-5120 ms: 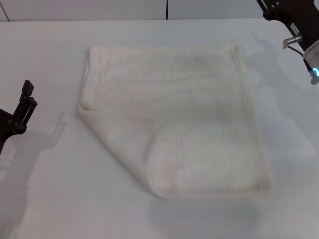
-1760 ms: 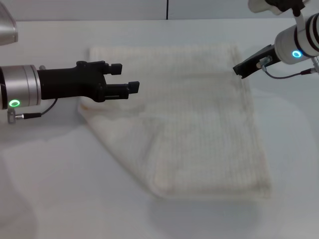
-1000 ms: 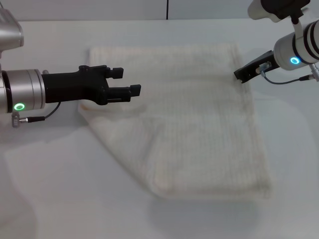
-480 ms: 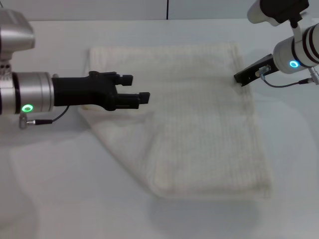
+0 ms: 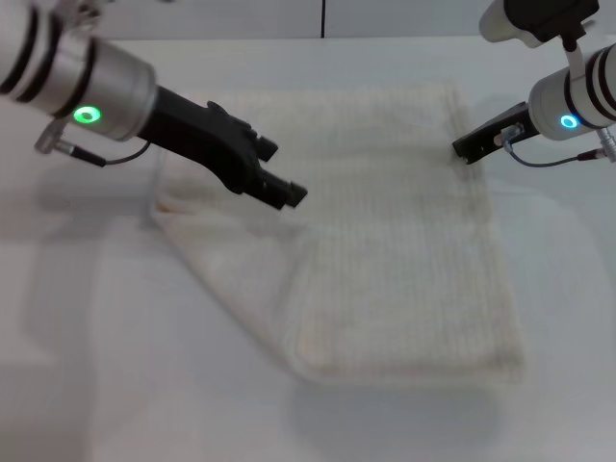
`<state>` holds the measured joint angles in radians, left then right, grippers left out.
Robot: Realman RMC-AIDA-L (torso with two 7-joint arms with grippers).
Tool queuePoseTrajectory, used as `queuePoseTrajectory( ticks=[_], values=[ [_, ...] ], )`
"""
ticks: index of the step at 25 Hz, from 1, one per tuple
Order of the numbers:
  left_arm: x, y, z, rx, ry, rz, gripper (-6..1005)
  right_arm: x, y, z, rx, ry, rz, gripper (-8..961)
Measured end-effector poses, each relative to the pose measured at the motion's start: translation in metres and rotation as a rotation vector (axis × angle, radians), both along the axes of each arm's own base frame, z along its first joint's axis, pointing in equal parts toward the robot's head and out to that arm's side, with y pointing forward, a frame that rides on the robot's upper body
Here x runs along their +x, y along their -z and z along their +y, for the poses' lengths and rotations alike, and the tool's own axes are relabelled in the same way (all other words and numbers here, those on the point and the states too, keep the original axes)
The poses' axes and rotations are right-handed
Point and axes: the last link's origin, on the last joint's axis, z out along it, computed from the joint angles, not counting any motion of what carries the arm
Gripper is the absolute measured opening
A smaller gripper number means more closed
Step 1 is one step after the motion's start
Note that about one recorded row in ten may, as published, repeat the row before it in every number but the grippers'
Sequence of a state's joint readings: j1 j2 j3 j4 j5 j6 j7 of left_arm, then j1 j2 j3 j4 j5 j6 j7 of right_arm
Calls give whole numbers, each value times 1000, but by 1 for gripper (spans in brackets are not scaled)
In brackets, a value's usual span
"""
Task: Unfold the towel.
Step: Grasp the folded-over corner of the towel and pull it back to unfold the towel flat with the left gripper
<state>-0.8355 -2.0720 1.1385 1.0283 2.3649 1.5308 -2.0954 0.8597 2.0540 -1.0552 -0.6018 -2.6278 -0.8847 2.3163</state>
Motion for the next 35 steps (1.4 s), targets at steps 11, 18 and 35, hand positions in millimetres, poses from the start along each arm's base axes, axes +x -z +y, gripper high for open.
queuePoseTrajectory(
  ticks=[11, 18, 35],
  values=[
    [6, 36, -2, -10, 0, 176, 796, -1, -1, 1, 6, -2, 3, 0],
    [-2, 45, -1, -8, -42, 179, 797, -2, -3, 2, 10, -6, 3, -1],
    [-1, 62, -3, 0, -67, 130, 797, -2, -4, 4, 24, -11, 2, -1]
  ],
)
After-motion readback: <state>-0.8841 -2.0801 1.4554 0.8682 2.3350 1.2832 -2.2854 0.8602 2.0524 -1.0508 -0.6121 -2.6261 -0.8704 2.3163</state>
